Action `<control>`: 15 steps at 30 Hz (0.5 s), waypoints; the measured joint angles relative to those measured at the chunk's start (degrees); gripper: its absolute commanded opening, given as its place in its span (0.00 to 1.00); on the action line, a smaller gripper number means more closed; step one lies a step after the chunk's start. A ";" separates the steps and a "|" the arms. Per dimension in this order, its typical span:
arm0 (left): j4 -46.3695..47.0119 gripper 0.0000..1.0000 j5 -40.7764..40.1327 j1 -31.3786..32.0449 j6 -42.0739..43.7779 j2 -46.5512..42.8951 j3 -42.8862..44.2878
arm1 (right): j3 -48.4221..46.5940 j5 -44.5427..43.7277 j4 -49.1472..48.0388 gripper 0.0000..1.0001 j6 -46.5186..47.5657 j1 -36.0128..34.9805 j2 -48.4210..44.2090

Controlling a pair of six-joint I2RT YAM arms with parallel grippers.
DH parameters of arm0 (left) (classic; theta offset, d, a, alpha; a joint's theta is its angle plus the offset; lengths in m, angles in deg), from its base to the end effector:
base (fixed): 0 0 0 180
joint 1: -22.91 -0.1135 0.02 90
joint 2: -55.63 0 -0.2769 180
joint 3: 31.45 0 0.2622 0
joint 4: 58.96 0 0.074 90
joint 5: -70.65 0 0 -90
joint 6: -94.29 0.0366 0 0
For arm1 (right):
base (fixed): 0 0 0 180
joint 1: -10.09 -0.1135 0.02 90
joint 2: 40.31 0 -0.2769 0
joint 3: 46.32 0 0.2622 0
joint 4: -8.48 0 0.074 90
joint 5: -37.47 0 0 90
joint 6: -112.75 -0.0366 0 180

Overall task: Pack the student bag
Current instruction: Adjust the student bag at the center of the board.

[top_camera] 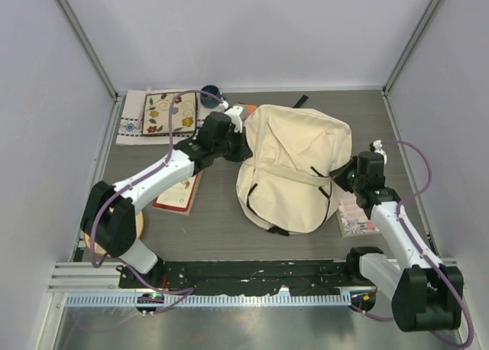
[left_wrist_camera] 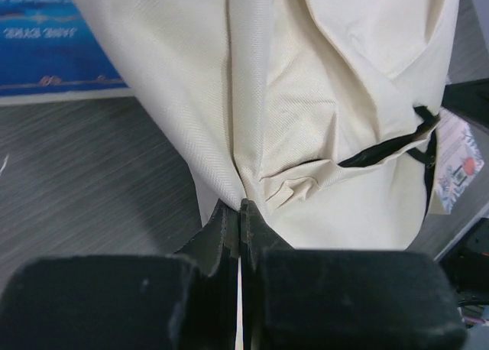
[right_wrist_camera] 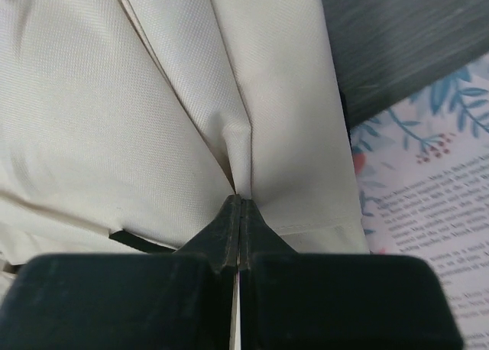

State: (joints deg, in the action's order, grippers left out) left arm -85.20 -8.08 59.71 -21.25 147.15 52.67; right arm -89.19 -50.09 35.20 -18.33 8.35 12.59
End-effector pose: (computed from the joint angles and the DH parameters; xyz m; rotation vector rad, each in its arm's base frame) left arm 0.2991 -0.2327 0.2957 0.3412 2.2416 -0.8190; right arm 0.1996 0.0076 0.2225 0.7348 2.1271 0.4564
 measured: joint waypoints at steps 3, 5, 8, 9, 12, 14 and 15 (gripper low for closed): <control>-0.44 0.00 -3.98 -0.09 -0.13 -3.76 -4.52 | -2.99 2.62 -3.08 0.01 -0.48 -1.44 5.38; -0.68 0.00 -6.67 -0.17 -0.66 -6.05 -8.02 | -5.57 2.95 -5.03 0.01 -0.55 -3.93 8.94; -1.51 0.00 -10.75 -0.79 -1.33 -8.96 -12.85 | -10.38 2.69 -8.28 0.01 -0.55 -9.16 14.95; -1.99 0.00 -12.55 -1.09 -1.53 -9.66 -14.08 | -11.87 2.78 -9.62 0.01 -0.66 -10.64 16.87; -3.89 0.00 -14.88 -2.40 -2.51 -10.69 -16.20 | -16.85 4.15 -13.94 0.01 -1.16 -13.66 23.39; -5.29 0.00 -15.82 -3.28 -3.10 -10.69 -16.28 | -19.34 5.25 -15.78 0.01 -1.62 -14.32 27.04; -5.92 0.02 -16.15 -3.91 -3.52 -10.69 -16.28 | -20.65 5.81 -16.44 0.01 -1.81 -14.45 28.96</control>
State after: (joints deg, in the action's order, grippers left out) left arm -91.13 -24.23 55.80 -24.77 136.47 36.39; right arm -109.85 -44.28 18.76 -20.15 -6.10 41.55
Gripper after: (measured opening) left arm 0.018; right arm 0.027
